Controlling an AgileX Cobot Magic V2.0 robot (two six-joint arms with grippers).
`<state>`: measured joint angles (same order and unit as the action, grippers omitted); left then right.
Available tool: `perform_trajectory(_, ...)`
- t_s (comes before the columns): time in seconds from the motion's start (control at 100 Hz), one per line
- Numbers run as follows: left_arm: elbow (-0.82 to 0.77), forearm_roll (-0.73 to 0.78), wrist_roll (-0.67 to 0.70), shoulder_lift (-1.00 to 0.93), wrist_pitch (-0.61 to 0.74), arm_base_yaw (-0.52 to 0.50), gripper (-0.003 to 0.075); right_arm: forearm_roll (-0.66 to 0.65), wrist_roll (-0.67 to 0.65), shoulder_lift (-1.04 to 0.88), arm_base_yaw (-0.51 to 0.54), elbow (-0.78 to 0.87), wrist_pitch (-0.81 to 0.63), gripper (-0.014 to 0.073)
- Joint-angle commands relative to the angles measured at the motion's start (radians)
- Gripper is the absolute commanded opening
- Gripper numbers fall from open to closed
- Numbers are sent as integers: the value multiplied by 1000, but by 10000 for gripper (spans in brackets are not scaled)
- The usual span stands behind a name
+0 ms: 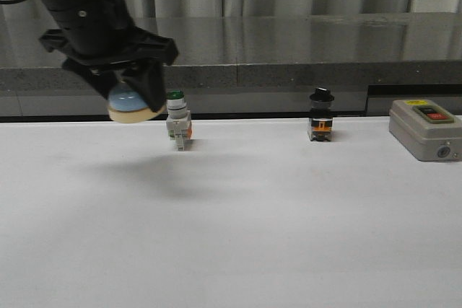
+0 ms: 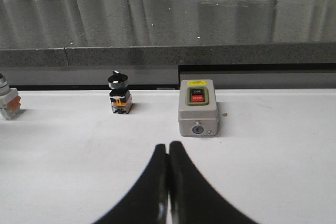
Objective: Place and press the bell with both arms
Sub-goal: 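Lift the bell with the left gripper and carry it toward table center, then set the bell down, open the left gripper and raise it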
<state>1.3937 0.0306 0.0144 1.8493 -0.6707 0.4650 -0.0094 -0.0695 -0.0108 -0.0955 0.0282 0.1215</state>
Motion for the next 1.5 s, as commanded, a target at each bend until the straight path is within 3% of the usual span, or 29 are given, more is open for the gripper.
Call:
perform_trajectory(0.0,26,-11,1,-46,51,78,221,-12,7,-14,7,-15,-88,-60)
perform_trajectory(0.35,26,-11,1,54,139,276,222,-12,7,-14,7,-15,-88,-60)
perform_trajectory(0.73,26,-31,1,146,146,299,229,-12,7,-14,7,-15,-88,-60)
perform_trajectory(0.85,26,-31,1,146,146,299,314,-12,7,-14,7,-15,-88,-60)
perform_trajectory(1.02,26,-38,1,146,139,299,560,-12,7,-14,7,-15,-88,-60)
perform_trajectory(1.12,28,-38,1,146,137,299,652,-12,7,-14,7,-15,-88,-60)
perform_trajectory(1.49,28,-49,8,56,132,292,664,-12,7,-14,7,-15,-88,-60)
